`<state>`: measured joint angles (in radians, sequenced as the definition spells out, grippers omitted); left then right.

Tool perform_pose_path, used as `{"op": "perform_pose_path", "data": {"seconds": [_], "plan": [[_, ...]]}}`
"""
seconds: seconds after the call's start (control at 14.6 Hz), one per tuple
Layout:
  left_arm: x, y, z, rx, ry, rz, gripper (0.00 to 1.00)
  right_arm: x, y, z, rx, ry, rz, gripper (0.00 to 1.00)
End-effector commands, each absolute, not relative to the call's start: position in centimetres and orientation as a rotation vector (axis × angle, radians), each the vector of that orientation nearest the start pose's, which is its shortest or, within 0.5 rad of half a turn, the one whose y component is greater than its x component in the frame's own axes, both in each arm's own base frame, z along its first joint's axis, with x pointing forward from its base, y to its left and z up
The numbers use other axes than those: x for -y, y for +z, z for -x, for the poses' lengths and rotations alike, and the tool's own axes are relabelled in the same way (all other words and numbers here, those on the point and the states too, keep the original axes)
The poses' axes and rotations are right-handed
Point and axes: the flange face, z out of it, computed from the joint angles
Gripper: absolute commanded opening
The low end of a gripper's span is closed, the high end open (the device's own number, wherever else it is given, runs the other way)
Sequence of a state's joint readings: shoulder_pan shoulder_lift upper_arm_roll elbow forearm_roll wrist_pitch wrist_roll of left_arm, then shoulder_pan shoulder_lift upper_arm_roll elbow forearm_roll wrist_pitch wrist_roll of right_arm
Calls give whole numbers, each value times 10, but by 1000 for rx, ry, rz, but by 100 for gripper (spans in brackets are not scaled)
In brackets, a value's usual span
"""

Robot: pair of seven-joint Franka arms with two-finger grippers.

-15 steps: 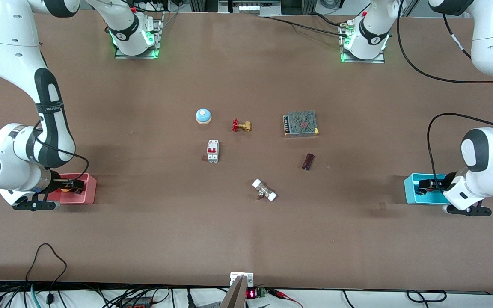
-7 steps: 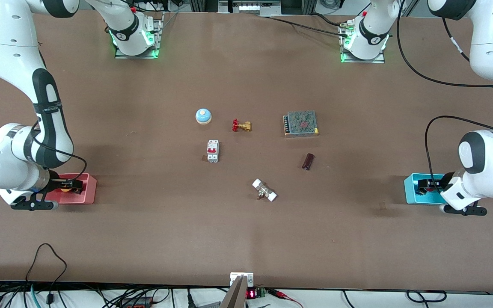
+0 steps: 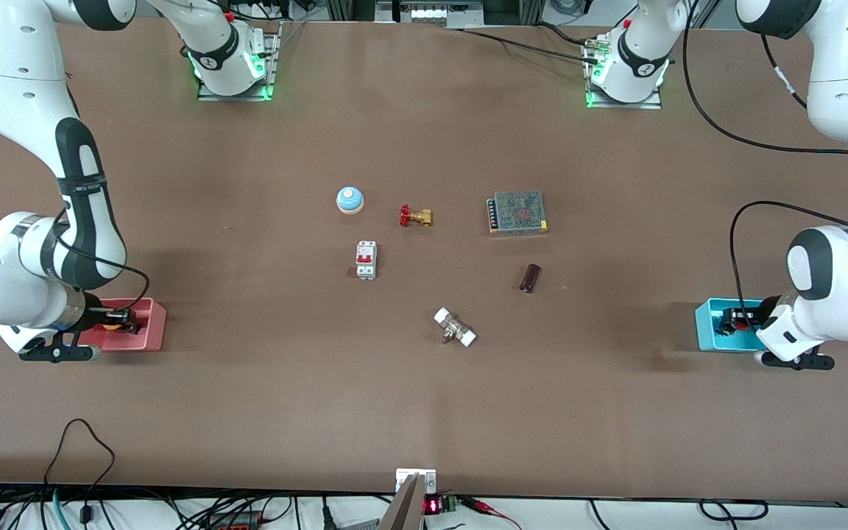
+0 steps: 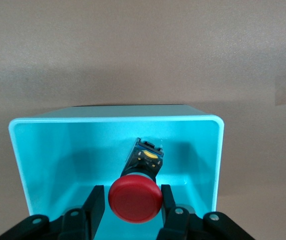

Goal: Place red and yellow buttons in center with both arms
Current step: 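Lower both grippers and close them on the yellow and red buttons, then lift the yellow button with the right gripper while the left gripper lifts the red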

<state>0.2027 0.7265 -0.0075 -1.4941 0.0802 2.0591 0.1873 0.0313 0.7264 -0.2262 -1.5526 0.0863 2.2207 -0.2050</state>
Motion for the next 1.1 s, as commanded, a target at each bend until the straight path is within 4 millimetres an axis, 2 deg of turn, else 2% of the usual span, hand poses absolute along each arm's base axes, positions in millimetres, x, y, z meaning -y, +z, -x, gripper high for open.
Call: {"op": "perform_pose_path", "data": {"seconds": [0.0, 0.27, 0.48, 0.68, 0.75, 0.89, 1.03], "plan": [[-142, 236, -684, -71, 260, 3085, 41, 113, 226, -696, 37, 71, 3198, 42], [-142, 250, -688, -74, 225, 3082, 33, 111, 236, -699, 50, 57, 3197, 39], [-142, 282, -690, -68, 172, 3077, 31, 107, 245, -704, 71, 43, 3199, 39], [-139, 312, -687, -69, 165, 3075, 30, 99, 284, -706, 84, 47, 3183, 39], [-136, 319, -686, -71, 178, 3075, 30, 93, 302, -709, 97, 46, 3178, 39], [-128, 336, -682, -70, 195, 3078, 30, 63, 332, -714, 137, 95, 3160, 39], [-114, 349, -679, -22, 209, 3084, 30, 23, 347, -716, 132, 102, 3158, 39]]}}
